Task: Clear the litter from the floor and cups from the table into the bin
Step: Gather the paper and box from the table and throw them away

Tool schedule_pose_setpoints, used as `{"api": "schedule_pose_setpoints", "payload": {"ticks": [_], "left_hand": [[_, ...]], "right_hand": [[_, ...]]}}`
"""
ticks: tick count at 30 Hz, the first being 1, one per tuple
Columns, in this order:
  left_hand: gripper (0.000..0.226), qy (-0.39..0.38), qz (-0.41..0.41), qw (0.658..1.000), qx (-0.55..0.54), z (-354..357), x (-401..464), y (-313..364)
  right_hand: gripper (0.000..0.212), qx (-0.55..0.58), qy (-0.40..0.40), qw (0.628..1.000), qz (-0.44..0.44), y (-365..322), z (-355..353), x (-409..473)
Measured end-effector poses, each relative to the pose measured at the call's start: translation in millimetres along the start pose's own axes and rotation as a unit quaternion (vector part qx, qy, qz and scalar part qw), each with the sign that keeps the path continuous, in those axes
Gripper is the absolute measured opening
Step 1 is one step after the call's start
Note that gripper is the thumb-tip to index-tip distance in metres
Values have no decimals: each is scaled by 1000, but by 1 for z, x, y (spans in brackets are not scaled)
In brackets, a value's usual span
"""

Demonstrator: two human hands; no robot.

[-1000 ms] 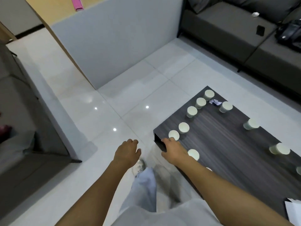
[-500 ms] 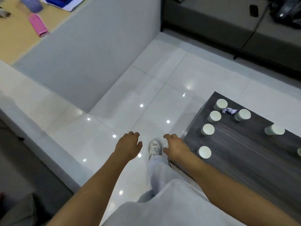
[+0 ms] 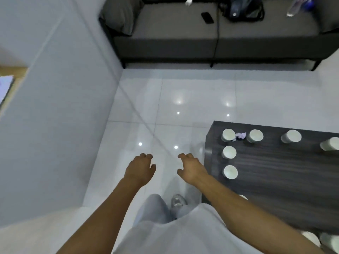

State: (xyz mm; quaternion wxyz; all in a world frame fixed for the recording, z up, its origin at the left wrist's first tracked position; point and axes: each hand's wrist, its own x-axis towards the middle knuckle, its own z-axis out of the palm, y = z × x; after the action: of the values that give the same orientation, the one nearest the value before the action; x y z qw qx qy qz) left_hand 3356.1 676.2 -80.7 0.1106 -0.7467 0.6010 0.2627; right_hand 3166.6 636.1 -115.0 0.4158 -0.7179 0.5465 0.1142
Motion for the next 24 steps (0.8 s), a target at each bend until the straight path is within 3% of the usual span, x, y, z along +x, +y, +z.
{"api": "schedule_pose_setpoints", "payload": {"ticks": [11,18,24], "left_hand": [[43,-62,224,966,111,-83,198,76],[43,-91,341,914,200,-137,301,138],[43,-136,434,855,247,-141,343,219]], "right_hand": [[56,144,96,964,200,42,-91,87],[56,280,183,884,326,54,-144,119],[50,353,220,813,407,87,-162,120]]}}
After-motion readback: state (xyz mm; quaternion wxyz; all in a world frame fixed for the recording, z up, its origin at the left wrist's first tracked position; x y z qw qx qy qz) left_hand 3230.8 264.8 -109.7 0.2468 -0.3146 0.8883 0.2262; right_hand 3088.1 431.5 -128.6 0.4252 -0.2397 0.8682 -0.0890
